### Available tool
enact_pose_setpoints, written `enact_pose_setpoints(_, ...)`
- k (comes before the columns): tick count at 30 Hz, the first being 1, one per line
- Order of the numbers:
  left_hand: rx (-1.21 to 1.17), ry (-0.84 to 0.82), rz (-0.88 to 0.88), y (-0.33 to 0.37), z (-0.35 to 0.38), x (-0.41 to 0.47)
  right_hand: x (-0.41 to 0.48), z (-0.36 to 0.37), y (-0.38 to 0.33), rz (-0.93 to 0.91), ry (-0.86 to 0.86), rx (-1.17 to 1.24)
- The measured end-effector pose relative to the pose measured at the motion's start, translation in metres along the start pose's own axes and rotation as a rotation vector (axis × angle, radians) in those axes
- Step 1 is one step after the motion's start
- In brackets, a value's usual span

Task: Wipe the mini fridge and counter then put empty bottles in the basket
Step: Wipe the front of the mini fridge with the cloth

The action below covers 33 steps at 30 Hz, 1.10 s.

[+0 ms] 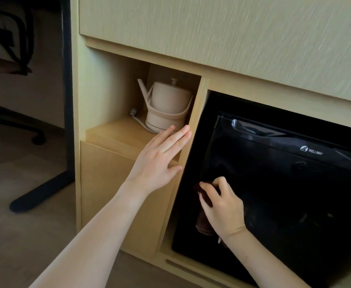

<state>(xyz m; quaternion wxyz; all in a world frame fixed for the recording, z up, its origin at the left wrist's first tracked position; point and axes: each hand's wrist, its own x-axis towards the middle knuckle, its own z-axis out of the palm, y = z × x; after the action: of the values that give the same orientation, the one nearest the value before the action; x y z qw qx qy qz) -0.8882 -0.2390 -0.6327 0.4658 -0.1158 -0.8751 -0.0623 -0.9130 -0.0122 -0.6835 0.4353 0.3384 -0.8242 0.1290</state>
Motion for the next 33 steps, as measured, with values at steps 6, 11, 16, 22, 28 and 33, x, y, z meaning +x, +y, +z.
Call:
enact_pose_setpoints(6,0.011,-0.013,-0.013,-0.002,0.003,-0.006,0.054,-0.028,0.010,0.204,0.243,0.130)
enact_pose_setpoints(11,-0.019,0.010,-0.006,-0.004,0.007,-0.005,0.018,-0.006,0.002,0.030,0.118,0.018)
enact_pose_setpoints(16,-0.027,0.012,-0.016,-0.003,0.007,-0.003,-0.015,0.005,-0.001,-0.165,-0.156,-0.103)
enact_pose_setpoints(22,-0.024,0.031,-0.020,-0.002,0.008,-0.004,0.038,-0.030,0.023,0.157,0.171,0.047)
enact_pose_setpoints(28,0.103,0.071,0.063,-0.003,0.003,-0.002,-0.013,-0.005,0.011,-0.106,-0.011,-0.061)
enact_pose_setpoints(33,0.119,0.117,0.089,0.004,0.000,0.001,0.004,-0.027,0.026,0.077,0.063,0.032)
